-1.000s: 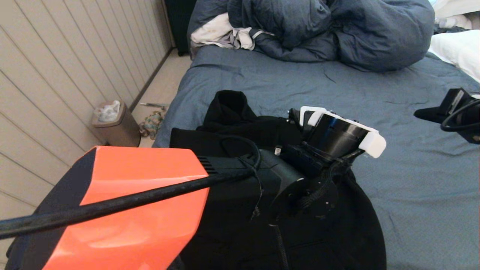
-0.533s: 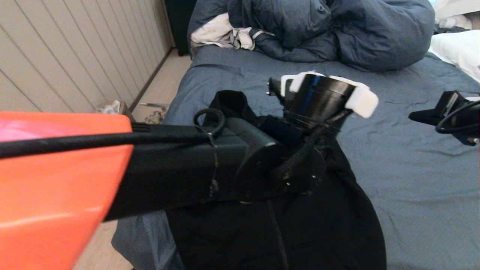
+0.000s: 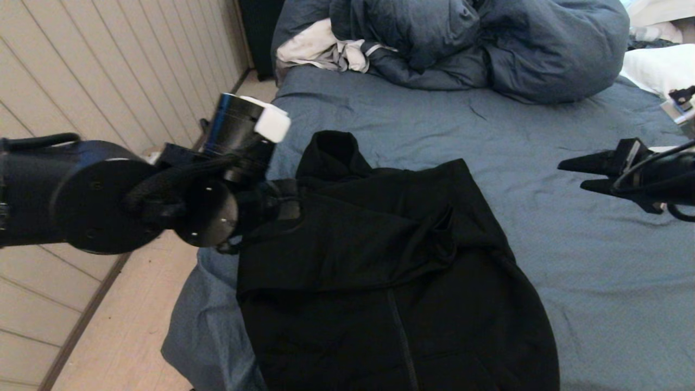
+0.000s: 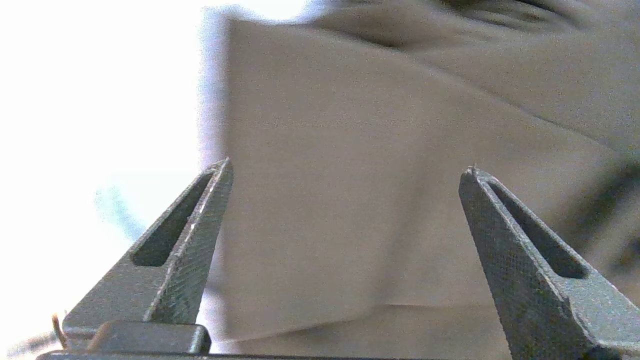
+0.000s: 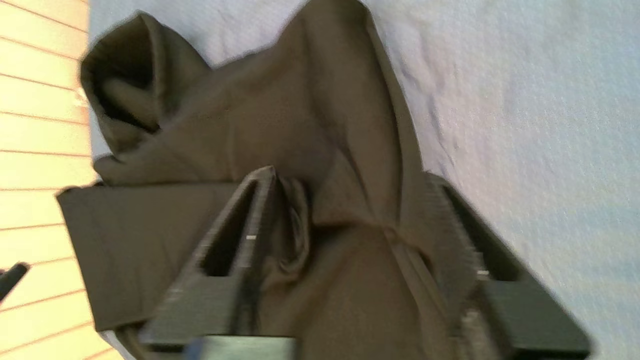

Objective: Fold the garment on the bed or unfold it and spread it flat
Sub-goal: Fold the black sweatshirt

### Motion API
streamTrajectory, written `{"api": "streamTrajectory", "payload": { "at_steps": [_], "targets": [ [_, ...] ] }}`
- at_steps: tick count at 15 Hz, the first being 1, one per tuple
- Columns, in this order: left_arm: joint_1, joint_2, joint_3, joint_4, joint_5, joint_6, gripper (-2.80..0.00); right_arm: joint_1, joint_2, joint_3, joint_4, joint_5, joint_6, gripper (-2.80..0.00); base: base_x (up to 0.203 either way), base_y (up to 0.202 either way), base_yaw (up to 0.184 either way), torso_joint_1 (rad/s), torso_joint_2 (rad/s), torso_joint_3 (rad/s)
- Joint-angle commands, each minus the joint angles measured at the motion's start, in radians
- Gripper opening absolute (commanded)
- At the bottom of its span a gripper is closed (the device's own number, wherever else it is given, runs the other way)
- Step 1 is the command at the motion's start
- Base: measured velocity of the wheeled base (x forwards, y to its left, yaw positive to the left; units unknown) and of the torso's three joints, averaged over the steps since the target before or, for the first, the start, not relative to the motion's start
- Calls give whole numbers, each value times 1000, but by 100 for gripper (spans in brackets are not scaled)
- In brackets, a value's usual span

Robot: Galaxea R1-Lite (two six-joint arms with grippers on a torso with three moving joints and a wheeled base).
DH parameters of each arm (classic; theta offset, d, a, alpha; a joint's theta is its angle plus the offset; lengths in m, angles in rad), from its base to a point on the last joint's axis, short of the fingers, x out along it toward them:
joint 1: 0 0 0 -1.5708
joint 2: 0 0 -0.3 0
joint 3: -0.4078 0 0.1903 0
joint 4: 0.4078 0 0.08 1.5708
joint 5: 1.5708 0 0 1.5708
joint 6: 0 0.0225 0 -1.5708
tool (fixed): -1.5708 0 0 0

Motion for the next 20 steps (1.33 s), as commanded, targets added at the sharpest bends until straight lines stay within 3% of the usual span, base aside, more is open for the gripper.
{"api": "streamTrajectory", "payload": {
  "at_steps": [1,4,7,11,12,13,17,20],
  "targets": [
    [122,-135,99,-2,-83,-17,0,9,77,-53,3,9,8,0,0,0,0,0,0,0],
    [258,-148,192,-34,-279,-56,0,29,196,-193,32,6,15,0,0,0,0,0,0,0],
    [306,-127,271,-64,-371,-72,0,67,308,-335,164,5,11,0,0,0,0,0,0,0],
    [382,-87,291,-67,-481,-74,0,103,427,-432,203,3,-12,0,0,0,0,0,0,0],
    [406,-93,291,-66,-535,-72,-280,102,449,-446,204,3,-37,0,0,0,0,0,0,0],
    [421,-97,295,-65,-578,-69,-280,102,465,-453,206,-4,-67,-280,0,0,0,0,0,0],
    [462,-79,302,-68,-612,-72,-280,102,487,-506,293,-63,-154,-280,0,0,0,0,0,0],
    [461,-81,320,-65,-614,-71,-280,101,491,-511,316,-64,-159,-280,0,0,0,0,0,0]
  ]
}}
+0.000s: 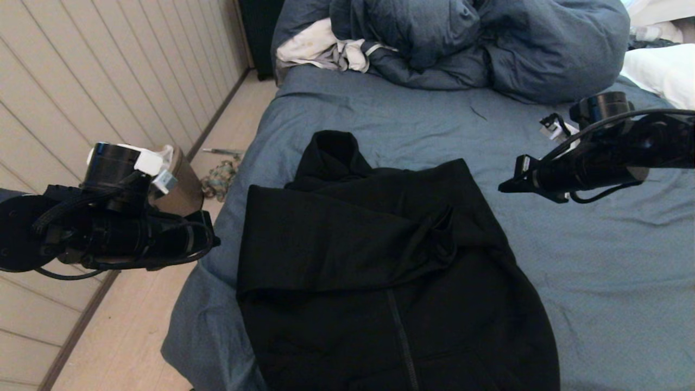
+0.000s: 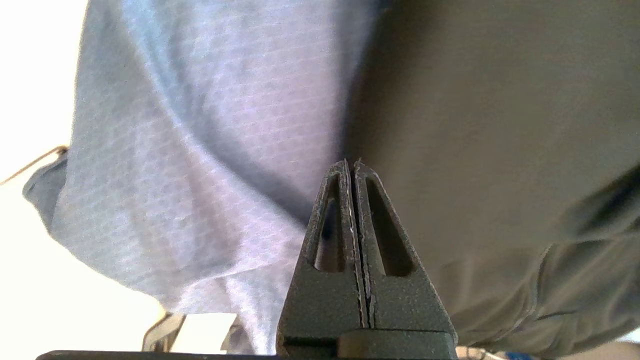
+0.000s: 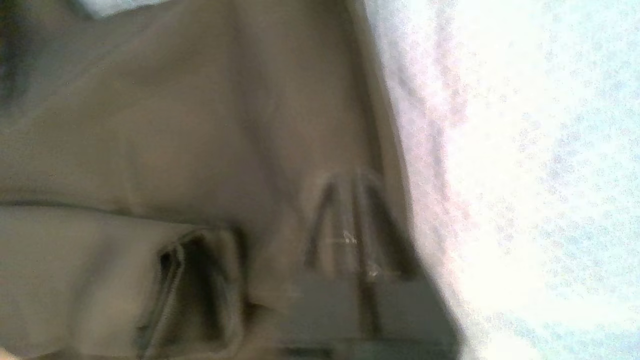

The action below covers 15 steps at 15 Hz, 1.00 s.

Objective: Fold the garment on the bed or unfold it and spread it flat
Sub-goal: Fold the black sweatshirt

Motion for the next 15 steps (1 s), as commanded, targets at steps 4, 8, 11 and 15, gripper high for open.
{"api": "streamTrajectory", "payload": {
  "at_steps": [4,8,11,15],
  "targets": [
    [-16,9,36,1,-27,14,-280,0,-19,-43,182,2,-85,-280,0,0,0,0,0,0],
    [-82,-10,75,1,-36,17,-280,17,-140,138,276,3,-155,-280,0,0,0,0,0,0],
    [-127,-16,84,25,-36,18,-280,14,-243,348,225,10,-217,-280,0,0,0,0,0,0],
    [-179,-22,108,49,-37,18,-280,-19,-353,542,185,11,-328,-280,0,0,0,0,0,0]
  ]
}}
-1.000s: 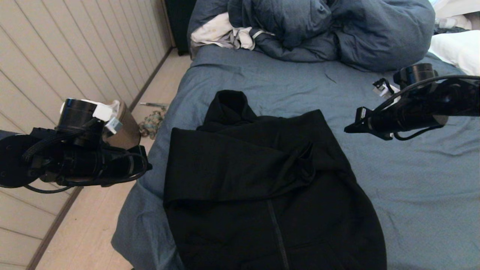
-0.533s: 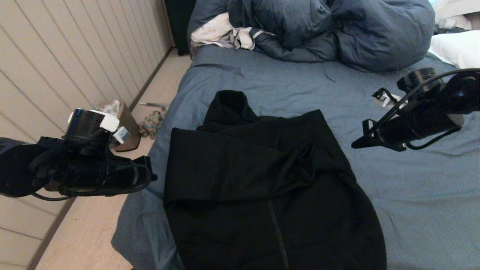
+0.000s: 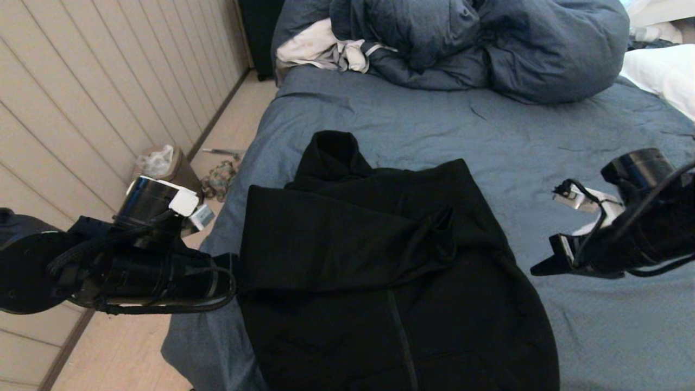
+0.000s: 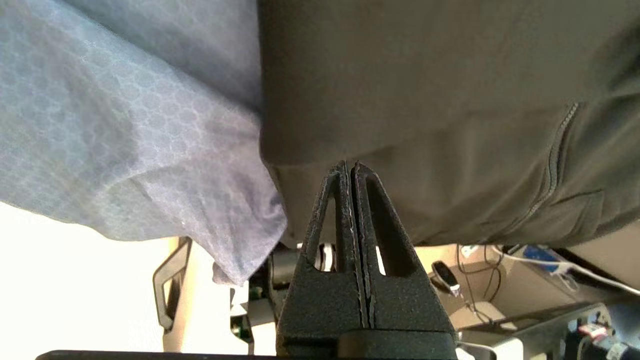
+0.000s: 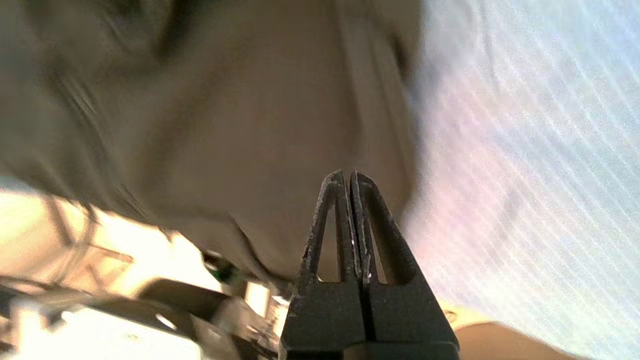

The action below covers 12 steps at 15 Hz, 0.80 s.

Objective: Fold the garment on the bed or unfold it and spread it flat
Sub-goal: Fold the black sweatshirt

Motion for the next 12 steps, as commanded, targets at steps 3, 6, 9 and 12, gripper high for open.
{"api": "streamTrajectory", "payload": {
  "at_steps": [3,6,9,12],
  "targets": [
    [-6,11,-4,-9,6,-13,-280,-53,-19,93,-56,7,-76,-280,0,0,0,0,0,0],
    [56,56,-9,-100,11,-9,-280,-51,39,66,-281,26,49,-280,0,0,0,0,0,0],
    [159,147,-114,-230,14,-8,-280,-46,117,-91,-317,24,125,-280,0,0,0,0,0,0],
    [193,203,-267,-221,9,9,-280,-14,207,-263,-316,9,150,-280,0,0,0,0,0,0]
  ]
}}
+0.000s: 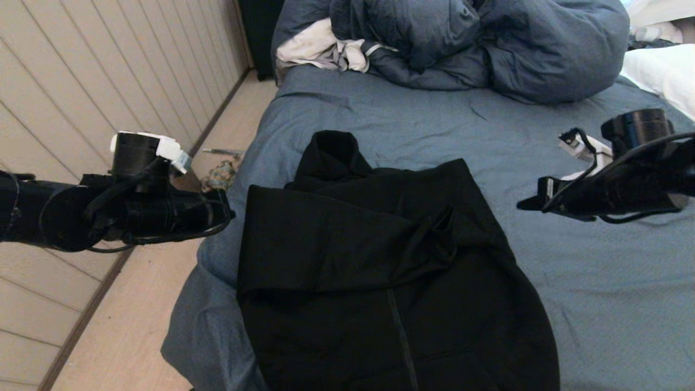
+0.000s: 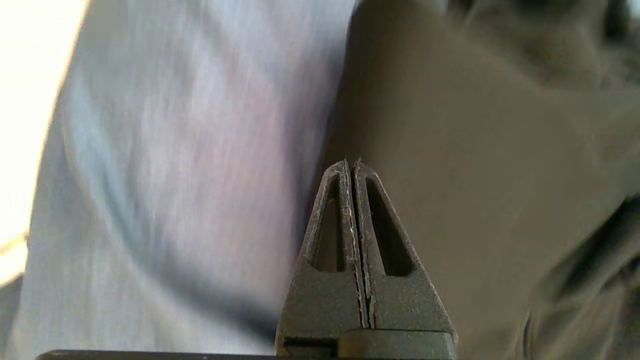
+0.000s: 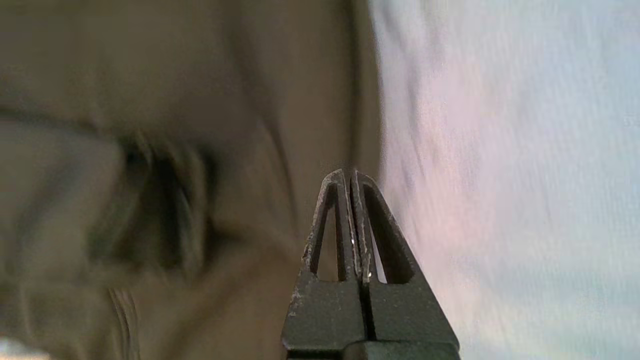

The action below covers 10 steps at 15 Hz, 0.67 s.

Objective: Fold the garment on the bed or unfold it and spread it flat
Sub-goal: Fold the black sweatshirt

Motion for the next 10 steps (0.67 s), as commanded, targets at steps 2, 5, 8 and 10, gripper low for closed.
{"api": "streamTrajectory", "payload": {
  "at_steps": [2,5,8,10],
  "targets": [
    [15,111,-156,65,-8,6,-280,21,131,-127,-3,-25,5,-280,0,0,0,0,0,0],
    [30,208,-295,95,-42,19,-280,21,212,-231,-2,-30,6,-280,0,0,0,0,0,0],
    [42,196,-310,103,-91,100,0,25,229,-269,-7,-37,6,0,0,0,0,0,0,0],
    [42,191,-314,104,-130,100,0,24,229,-270,-7,-35,5,0,0,0,0,0,0,0]
  ]
}}
